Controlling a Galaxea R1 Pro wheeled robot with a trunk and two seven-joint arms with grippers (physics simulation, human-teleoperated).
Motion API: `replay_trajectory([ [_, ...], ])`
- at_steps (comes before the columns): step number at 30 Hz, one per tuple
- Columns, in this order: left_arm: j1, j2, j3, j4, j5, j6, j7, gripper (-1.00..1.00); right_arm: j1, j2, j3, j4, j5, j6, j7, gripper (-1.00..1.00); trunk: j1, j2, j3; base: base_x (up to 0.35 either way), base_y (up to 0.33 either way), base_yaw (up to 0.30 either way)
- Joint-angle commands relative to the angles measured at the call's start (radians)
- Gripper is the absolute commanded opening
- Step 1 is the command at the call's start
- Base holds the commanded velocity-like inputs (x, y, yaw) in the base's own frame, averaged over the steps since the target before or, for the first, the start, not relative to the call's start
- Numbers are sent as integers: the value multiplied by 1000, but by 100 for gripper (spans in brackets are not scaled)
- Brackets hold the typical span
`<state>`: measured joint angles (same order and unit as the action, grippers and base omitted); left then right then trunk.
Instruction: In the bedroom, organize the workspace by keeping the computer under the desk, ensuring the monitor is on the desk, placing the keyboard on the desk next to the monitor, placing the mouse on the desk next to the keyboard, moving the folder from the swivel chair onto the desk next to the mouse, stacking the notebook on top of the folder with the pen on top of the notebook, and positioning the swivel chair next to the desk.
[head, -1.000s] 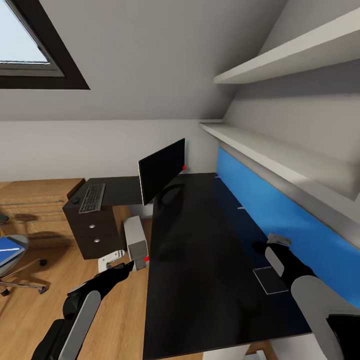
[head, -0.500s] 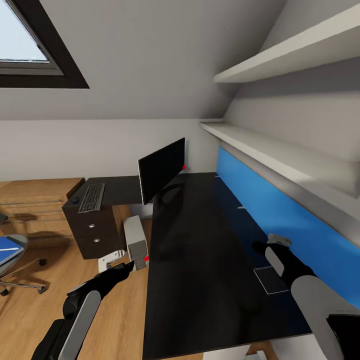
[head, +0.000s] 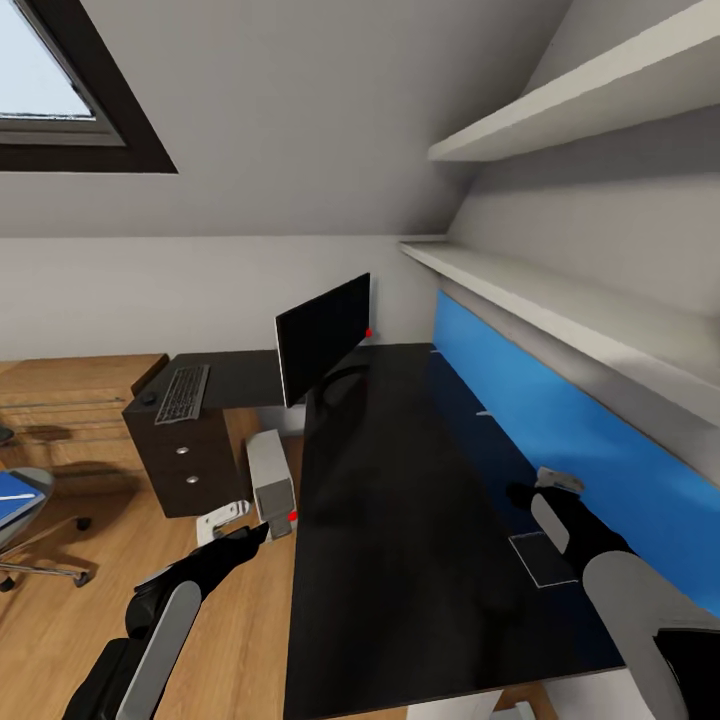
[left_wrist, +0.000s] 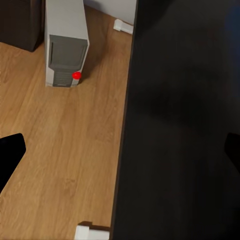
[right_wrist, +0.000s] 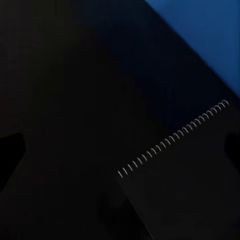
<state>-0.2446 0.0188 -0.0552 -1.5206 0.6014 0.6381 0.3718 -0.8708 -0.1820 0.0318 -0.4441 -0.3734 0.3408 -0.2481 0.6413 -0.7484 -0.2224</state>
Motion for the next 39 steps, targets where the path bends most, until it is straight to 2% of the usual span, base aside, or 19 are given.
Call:
replay_trajectory([
  [1,-1,1,-2,-1,11,1,10,100,0,-1,3,-2,-7,5,-6,100,4,-9,-5,0,0,0],
  [9,-1,1,0,-1,11,1,10,100,1,-2,4,-1,-7,3,-5,100,35,-65,-30,0,0,0],
  [16,-1,1,36,-1,11,2,11,100,1,-5,3,-2,-8,3,-5,100,62,-114,-52,0,0,0],
  [23,-1,1,42,-1,11,2,11,100,1,-18,1,-2,-9,0,-4,100,89,-163,-75,0,0,0],
  [27,-1,1,43,-1,11,2,11,100,1,-34,-17,-2,-9,-8,-4,100,104,-191,-89,0,0,0],
  [32,-1,1,44,-1,11,2,11,100,1,-39,-43,-1,-9,-13,-4,100,123,-226,-107,0,0,0],
  [39,-1,1,44,0,12,1,12,100,1,-40,-48,1,-9,-25,-5,100,150,-275,-132,0,0,0],
])
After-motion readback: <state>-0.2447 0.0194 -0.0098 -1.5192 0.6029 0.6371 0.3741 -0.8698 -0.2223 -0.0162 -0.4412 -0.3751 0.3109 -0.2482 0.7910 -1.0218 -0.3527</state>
